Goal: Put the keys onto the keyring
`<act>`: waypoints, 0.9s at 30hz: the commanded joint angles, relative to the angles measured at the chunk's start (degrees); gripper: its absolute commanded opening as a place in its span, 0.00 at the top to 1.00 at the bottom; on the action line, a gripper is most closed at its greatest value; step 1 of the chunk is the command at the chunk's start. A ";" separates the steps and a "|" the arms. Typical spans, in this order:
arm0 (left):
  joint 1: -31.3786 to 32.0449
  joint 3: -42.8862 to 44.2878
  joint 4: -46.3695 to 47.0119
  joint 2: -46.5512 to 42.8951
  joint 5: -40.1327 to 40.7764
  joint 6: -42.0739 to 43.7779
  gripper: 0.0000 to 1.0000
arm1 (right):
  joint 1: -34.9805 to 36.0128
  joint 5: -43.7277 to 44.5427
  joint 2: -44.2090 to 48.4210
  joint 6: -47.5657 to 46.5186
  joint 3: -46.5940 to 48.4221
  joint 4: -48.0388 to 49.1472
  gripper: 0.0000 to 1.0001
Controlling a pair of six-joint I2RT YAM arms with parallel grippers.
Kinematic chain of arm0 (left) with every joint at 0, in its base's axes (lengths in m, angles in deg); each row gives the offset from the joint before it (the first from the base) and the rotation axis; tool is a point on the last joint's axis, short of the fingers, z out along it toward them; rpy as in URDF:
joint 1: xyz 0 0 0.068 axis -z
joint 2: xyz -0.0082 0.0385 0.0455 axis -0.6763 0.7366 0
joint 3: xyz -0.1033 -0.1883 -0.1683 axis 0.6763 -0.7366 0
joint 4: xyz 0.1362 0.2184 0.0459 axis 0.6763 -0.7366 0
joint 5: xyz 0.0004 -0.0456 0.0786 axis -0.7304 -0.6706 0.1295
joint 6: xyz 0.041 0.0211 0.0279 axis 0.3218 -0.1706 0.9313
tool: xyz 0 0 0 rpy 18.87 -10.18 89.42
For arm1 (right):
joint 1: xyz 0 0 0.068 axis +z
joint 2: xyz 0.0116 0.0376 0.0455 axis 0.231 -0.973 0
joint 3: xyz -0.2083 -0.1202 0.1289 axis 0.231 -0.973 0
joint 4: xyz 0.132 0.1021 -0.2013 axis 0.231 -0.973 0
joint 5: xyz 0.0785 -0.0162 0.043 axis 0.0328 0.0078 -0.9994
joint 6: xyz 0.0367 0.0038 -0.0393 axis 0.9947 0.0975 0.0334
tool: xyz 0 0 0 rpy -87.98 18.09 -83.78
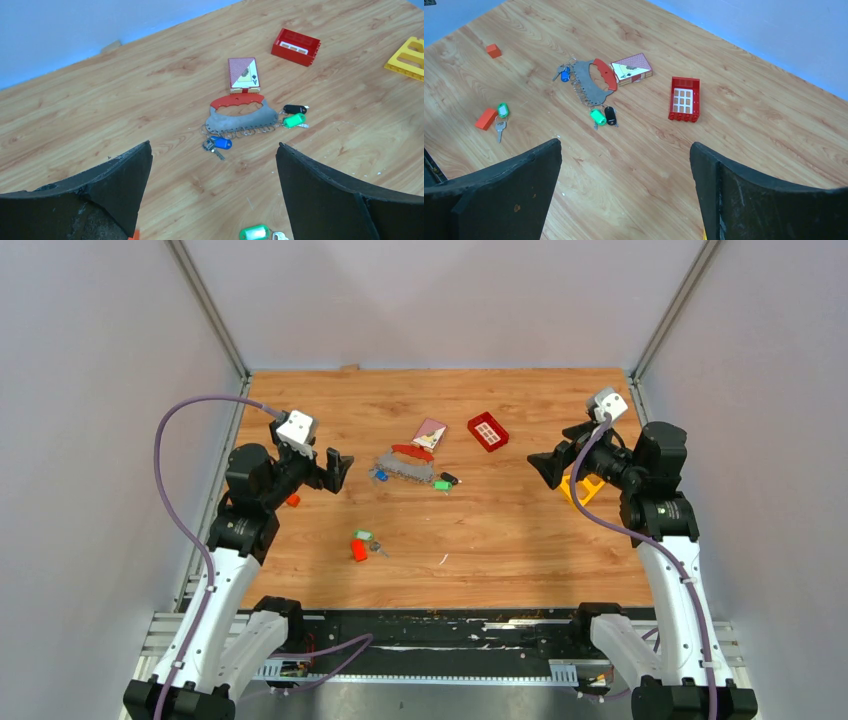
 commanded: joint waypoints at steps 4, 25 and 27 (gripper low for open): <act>-0.03 0.69 1.94 -0.95 -0.86 -0.61 0.00 | 0.13 -0.61 0.97 -0.95 -0.14 0.57 0.00; 9.53 13.68 -9.73 28.31 6.97 10.67 0.09 | 0.10 1.03 1.10 -1.32 -2.07 2.72 0.00; 9.85 16.59 -9.82 34.60 7.26 9.69 0.15 | 0.05 0.44 1.07 -1.31 -2.75 3.51 0.00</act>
